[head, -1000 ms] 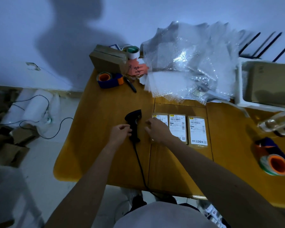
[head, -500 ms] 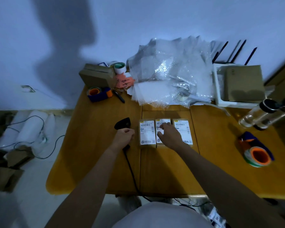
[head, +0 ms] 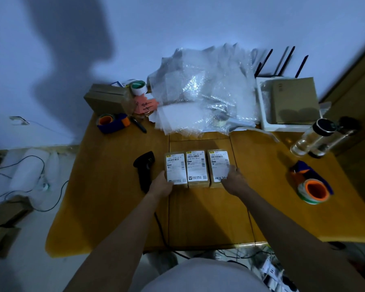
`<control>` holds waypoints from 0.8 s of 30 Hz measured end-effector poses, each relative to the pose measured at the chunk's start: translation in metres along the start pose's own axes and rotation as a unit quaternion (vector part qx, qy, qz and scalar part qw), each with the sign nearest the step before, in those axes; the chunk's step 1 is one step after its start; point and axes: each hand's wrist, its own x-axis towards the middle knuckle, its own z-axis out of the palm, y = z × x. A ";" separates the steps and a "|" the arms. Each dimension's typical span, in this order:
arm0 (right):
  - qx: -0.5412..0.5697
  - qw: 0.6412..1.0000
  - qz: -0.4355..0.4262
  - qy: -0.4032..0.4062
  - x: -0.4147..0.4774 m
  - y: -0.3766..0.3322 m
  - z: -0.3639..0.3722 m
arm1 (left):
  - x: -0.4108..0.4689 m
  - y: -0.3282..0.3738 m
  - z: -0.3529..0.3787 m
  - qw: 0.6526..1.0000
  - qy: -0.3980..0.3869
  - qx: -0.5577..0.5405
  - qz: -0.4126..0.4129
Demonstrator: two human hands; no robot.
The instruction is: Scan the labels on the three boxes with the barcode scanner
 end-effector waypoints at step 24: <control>0.008 0.999 0.003 0.050 0.002 0.028 -0.019 | -0.001 0.011 0.016 0.999 -0.014 -0.047 0.020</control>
